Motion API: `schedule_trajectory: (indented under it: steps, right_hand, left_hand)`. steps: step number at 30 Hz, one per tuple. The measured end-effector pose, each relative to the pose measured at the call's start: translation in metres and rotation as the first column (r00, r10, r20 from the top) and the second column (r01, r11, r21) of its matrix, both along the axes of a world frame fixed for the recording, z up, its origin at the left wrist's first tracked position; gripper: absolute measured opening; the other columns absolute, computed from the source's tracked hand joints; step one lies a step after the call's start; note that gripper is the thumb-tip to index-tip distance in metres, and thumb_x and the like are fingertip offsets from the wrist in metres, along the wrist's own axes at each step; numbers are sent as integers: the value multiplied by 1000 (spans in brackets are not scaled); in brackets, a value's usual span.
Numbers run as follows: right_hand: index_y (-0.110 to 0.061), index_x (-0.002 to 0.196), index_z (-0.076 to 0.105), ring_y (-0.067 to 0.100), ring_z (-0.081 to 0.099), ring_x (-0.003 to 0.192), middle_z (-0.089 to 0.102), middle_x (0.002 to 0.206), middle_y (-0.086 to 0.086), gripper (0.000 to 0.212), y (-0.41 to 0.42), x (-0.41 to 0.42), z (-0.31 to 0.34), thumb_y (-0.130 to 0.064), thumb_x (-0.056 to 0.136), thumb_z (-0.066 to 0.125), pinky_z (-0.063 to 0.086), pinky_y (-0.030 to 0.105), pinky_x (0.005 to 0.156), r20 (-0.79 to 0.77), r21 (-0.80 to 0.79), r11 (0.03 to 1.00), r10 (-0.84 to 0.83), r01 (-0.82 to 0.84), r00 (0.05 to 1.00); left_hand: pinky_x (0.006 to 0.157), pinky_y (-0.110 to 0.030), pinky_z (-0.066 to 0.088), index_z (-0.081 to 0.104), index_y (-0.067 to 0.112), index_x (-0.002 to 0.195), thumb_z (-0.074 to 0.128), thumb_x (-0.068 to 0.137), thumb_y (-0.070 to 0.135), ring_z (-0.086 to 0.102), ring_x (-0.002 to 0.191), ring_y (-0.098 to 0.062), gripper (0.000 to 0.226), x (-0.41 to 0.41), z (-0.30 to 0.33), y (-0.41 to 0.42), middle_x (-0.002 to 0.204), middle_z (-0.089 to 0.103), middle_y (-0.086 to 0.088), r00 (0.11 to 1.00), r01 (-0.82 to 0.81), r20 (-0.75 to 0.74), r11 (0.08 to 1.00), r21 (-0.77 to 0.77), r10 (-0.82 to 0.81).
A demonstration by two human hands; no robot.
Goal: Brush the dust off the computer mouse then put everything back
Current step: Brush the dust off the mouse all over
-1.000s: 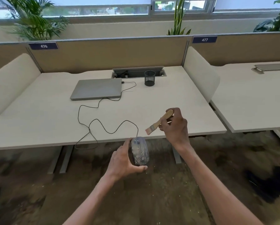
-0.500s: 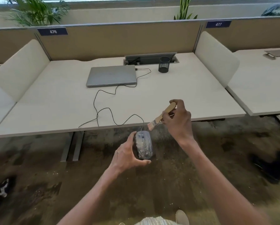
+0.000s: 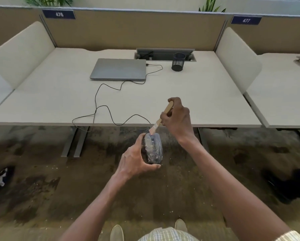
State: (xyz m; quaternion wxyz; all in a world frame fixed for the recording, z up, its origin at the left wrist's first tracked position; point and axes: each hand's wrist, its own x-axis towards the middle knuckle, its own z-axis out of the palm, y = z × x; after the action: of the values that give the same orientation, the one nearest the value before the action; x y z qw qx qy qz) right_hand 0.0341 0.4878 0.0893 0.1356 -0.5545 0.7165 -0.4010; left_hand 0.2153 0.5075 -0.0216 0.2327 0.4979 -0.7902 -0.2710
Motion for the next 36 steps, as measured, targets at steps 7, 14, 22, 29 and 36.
schedule_trajectory:
  steps: [7, 14, 22, 29, 36]
  right_hand:
    - [-3, 134, 47, 25, 66, 65, 64, 74, 7, 47, -2, -3, -2, -2, 90, 64, 50, 29, 58, -138, 11, 1000, 19, -17, 990]
    - [-3, 134, 47, 25, 67, 67, 67, 79, 10, 48, -11, 12, 3, -5, 89, 64, 58, 34, 61, -69, -12, 1000, 27, -28, 997]
    - [-1, 134, 47, 23, 63, 63, 63, 76, 8, 47, -15, 11, 5, -3, 91, 64, 49, 31, 57, -141, -15, 1000, -3, 1, 990]
    - [-1, 135, 46, 27, 67, 69, 65, 78, 11, 48, -17, 10, 5, -4, 91, 63, 56, 34, 63, -114, 19, 1000, -6, 9, 993]
    - [-3, 137, 47, 25, 71, 72, 71, 84, 12, 49, -16, 15, 12, -4, 92, 66, 61, 33, 69, -34, -78, 997, -1, -1, 999]
  left_hand:
    - [86, -29, 55, 20, 28, 155, 79, 49, 75, 70, 99, -16, 130, 7, -3, -2, 117, 73, -4, 999, -41, -22, 999, 3, 41]
    - [78, -28, 63, 21, 32, 153, 83, 51, 69, 73, 82, -12, 125, 17, 0, -12, 112, 75, -1, 997, 13, -72, 999, 34, -11]
    - [79, -9, 47, 20, 34, 154, 91, 55, 57, 64, 94, -7, 124, 24, -1, -20, 127, 71, -10, 991, 38, -131, 997, 71, -29]
    - [85, -35, 62, 24, 28, 155, 96, 57, 47, 69, 91, -13, 123, 22, 4, -23, 122, 72, -12, 988, 26, -157, 996, 89, -11]
    - [70, -25, 59, 19, 28, 156, 96, 56, 49, 72, 77, -15, 128, 17, 5, -27, 107, 77, -7, 990, 4, -138, 995, 102, 10]
